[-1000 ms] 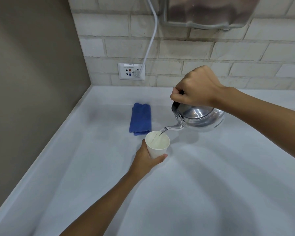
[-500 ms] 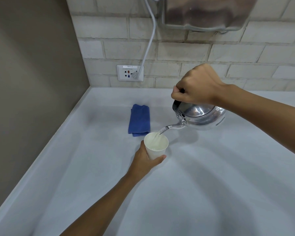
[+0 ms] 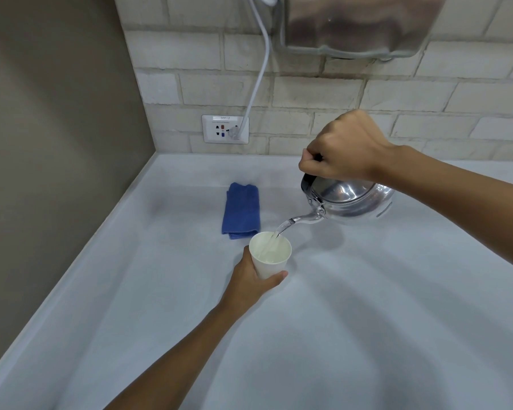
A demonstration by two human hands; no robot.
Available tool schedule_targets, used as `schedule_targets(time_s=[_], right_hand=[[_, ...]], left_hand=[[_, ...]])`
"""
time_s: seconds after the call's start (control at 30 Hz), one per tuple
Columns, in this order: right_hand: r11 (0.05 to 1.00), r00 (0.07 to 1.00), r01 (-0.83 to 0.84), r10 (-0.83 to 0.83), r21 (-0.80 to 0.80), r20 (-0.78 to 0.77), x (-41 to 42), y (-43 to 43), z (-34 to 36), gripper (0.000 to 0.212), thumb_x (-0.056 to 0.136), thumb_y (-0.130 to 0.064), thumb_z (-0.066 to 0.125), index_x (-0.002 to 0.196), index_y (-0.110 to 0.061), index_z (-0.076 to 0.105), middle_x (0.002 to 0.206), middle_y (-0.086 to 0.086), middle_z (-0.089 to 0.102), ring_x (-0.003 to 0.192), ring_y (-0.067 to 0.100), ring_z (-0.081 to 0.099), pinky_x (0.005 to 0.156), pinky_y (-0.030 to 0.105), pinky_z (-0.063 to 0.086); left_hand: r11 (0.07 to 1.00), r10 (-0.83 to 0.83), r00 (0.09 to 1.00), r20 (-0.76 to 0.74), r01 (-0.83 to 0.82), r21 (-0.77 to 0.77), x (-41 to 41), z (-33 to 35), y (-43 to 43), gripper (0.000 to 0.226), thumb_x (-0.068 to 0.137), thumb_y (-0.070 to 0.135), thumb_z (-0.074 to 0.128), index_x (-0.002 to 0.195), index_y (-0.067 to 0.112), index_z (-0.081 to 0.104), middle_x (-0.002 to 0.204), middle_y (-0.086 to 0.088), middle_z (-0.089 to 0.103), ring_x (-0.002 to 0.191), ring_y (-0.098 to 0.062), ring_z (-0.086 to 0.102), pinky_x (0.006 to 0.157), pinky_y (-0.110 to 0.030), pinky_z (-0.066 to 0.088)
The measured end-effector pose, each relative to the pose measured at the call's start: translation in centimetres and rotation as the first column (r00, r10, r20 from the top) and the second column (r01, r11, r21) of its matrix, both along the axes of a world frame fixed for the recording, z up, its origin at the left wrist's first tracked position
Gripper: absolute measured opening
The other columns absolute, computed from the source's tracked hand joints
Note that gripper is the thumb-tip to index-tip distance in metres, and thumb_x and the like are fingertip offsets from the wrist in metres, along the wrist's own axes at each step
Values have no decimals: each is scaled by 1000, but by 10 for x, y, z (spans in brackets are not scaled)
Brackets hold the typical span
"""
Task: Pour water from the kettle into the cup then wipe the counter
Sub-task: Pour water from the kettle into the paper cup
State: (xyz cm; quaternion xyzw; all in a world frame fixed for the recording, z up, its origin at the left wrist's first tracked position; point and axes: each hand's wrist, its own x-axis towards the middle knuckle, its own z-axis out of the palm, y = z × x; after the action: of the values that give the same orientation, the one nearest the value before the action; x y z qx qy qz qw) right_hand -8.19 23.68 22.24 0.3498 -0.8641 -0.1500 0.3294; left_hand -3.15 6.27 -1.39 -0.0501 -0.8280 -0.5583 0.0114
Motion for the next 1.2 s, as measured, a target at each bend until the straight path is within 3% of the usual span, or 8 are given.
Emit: schedule_targets(time_s=[0.33, 0.5, 0.87, 1.07, 1.2], right_hand=[[1000, 1000, 17, -17, 3, 2, 1, 0, 3, 36, 71, -13, 46, 40, -10, 28, 38, 7, 19, 42, 19, 14, 49, 18, 8], [1000, 1000, 18, -18, -10, 4, 1, 2, 4, 35, 72, -14, 45, 42, -10, 28, 38, 12, 23, 43, 20, 16, 47, 22, 13], [1000, 1000, 24, -24, -2, 3, 0, 4, 7, 35, 73, -13, 45, 42, -9, 28, 39, 12, 25, 44, 20, 16, 47, 24, 15], [1000, 1000, 16, -16, 1, 0, 1, 4, 8, 36, 72, -12, 45, 41, -10, 27, 39, 10, 21, 44, 19, 14, 48, 22, 13], [1000, 1000, 18, -18, 9, -2, 0, 4, 7, 36, 72, -12, 46, 41, -10, 28, 38, 9, 22, 43, 19, 14, 47, 21, 12]], left_hand=[[1000, 2, 1000, -13, -2, 22, -3, -5, -1, 81, 63, 38, 81, 128, 23, 36, 121, 4, 54, 106, -13, 52, 78, -15, 41], [1000, 5, 1000, -10, -5, 16, -4, -6, -1, 80, 62, 39, 81, 127, 23, 36, 119, 5, 54, 104, -11, 52, 69, -5, 40], [1000, 8, 1000, -7, -8, 4, -4, -7, -2, 82, 62, 39, 81, 128, 22, 36, 122, 2, 54, 107, -13, 51, 69, -5, 39], [1000, 10, 1000, -14, -10, 4, -4, -7, -2, 80, 62, 39, 81, 127, 21, 37, 122, 1, 55, 106, -14, 52, 79, -18, 41], [1000, 9, 1000, -15, -9, -1, -4, -7, -1, 80, 62, 39, 81, 127, 22, 37, 121, 1, 54, 106, -14, 52, 74, -10, 39]])
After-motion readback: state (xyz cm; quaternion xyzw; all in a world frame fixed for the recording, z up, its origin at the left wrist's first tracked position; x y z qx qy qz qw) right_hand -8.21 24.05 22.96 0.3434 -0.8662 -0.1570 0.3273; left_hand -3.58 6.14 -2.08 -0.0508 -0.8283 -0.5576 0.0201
